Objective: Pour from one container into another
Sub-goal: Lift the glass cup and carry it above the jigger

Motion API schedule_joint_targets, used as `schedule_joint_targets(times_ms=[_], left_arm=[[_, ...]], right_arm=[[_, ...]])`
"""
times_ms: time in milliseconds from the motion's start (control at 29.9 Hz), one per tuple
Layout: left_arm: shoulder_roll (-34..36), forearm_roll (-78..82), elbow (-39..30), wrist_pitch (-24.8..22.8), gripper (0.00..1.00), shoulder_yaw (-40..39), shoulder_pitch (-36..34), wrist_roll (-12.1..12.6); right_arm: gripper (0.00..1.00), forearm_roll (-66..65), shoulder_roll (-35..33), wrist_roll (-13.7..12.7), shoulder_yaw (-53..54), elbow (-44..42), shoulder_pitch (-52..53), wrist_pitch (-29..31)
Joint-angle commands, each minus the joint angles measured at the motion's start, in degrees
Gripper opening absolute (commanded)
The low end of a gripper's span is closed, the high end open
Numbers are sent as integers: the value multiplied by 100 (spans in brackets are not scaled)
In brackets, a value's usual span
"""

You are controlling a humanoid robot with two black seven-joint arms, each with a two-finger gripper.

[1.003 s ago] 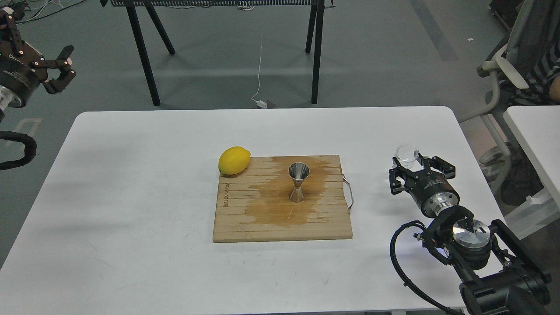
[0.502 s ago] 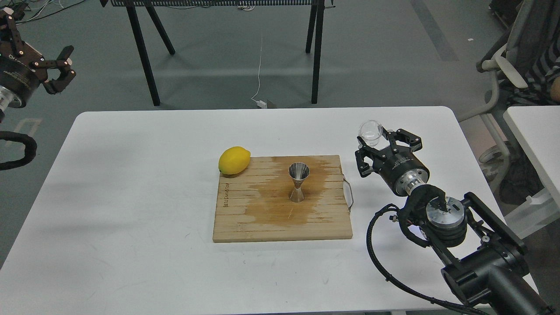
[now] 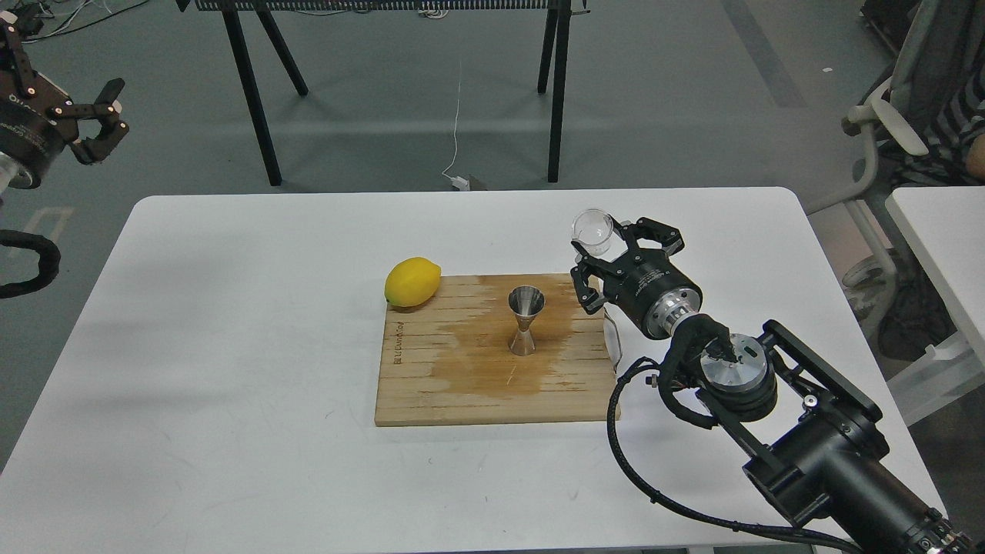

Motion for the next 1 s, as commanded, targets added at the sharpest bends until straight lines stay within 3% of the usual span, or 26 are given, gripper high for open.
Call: schedule_joint_targets(times_ms=[0,970], left_arm=[[-1,0,0,0,100,-2,0,1],[61,0,0,0,100,7,0,1]], right_arm=[[14,-91,-211,-1,-422,60,243,-3],[14,-583,-370,-71,-1882,-274,1289,76]])
